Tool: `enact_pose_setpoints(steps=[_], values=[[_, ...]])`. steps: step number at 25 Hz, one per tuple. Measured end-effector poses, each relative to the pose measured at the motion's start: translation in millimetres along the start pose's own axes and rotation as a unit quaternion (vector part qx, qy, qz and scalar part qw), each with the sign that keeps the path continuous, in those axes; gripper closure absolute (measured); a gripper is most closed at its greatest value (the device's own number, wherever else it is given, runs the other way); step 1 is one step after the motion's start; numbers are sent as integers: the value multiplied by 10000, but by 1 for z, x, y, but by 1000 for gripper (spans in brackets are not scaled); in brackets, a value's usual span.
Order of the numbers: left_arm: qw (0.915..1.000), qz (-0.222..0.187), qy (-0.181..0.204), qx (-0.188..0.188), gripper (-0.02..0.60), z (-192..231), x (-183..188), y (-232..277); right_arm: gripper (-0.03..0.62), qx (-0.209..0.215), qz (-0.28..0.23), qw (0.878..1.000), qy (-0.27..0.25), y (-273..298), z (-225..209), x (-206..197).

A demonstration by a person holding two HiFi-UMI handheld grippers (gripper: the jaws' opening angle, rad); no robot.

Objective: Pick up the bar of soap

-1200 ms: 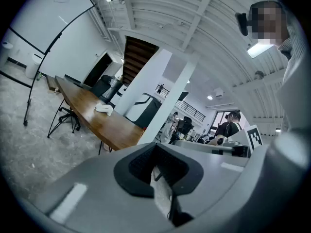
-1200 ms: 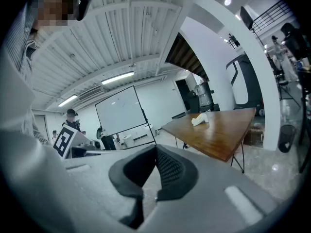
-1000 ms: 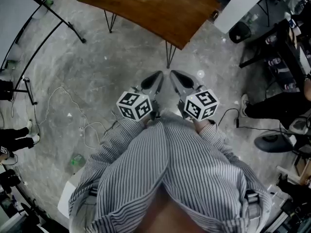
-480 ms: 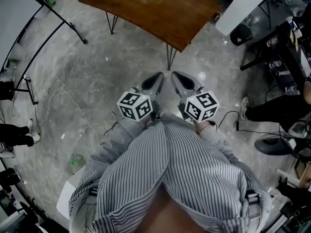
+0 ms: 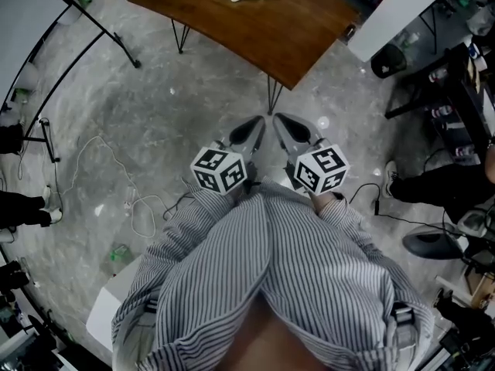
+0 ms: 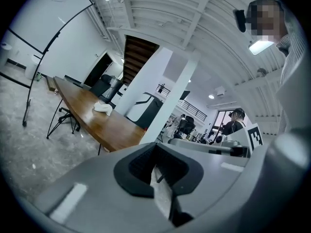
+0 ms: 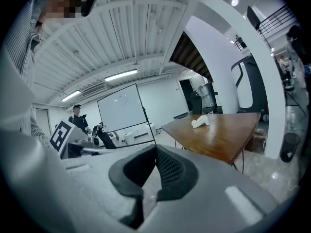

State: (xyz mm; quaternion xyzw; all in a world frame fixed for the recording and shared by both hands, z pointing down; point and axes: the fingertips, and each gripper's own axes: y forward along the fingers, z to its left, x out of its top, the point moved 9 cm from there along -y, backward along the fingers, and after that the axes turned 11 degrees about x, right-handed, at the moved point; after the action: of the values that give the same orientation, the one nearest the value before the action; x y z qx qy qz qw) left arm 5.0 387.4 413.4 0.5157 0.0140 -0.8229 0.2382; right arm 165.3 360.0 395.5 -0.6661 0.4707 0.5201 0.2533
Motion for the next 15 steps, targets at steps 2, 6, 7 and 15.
enact_pose_setpoints(steps=[2,6,7,15], values=[[9999,-42,-78,48,580,10,6,9,592,43,20,10000,19,10,-8,2],[10000,-55,-18,14,580,30,21,40,592,3,31,10000,11,35,-37,13],[10000,-65,-13,11,580,38,26,48,592,-11,26,10000,11,44,-46,16],[9998,-32,97,-178,580,119,107,142,592,-268,-67,9996,-13,140,-112,60]])
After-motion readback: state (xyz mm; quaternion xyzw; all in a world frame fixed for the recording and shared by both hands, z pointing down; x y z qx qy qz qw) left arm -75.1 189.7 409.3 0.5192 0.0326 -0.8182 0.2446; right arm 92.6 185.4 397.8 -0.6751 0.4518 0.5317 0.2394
